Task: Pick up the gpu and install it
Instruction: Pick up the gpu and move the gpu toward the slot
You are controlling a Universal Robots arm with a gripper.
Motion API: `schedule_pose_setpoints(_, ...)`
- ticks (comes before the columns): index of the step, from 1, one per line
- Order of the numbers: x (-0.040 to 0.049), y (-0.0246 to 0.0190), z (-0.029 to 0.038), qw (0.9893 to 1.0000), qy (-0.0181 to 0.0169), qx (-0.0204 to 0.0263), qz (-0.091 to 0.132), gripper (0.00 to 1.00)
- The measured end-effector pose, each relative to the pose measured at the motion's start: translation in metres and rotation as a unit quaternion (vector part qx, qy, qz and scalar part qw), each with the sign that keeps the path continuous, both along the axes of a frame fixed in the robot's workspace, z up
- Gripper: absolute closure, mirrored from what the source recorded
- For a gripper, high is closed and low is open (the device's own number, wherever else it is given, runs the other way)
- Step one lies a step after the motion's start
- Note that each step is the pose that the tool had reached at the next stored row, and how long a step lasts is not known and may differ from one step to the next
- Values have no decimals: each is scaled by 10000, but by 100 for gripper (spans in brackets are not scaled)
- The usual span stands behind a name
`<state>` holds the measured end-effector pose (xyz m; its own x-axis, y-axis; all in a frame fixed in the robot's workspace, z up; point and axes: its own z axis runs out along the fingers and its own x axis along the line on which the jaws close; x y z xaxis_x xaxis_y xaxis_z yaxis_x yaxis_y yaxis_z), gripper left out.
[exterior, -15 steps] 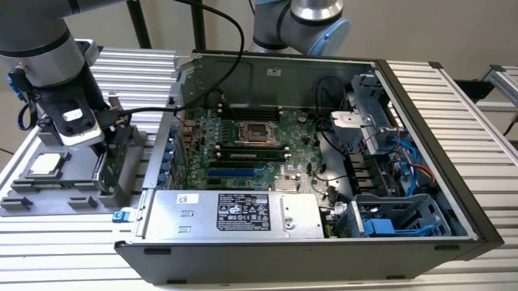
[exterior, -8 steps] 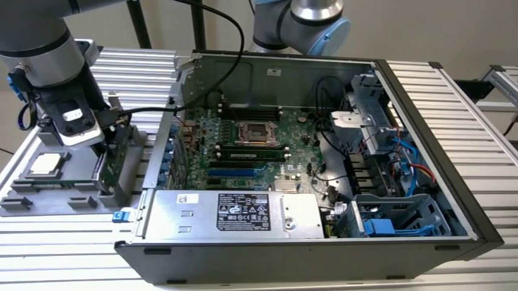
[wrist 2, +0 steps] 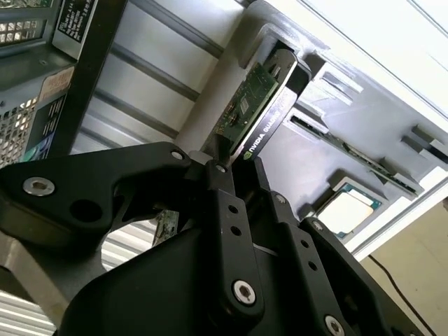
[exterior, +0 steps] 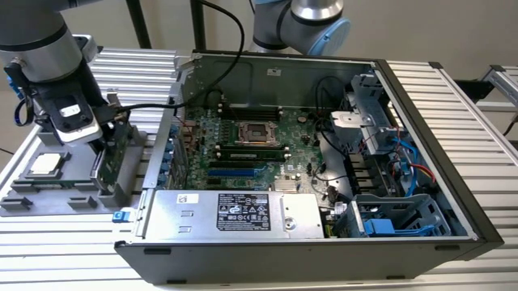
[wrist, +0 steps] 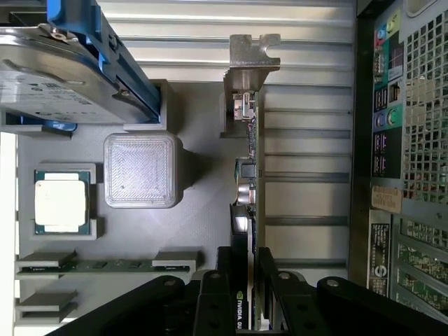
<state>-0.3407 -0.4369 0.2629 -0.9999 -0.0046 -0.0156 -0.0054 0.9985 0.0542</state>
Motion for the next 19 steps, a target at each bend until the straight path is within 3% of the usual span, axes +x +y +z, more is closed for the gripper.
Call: schedule_pose_setpoints(19,0,0,251,10000,0,0,7,100)
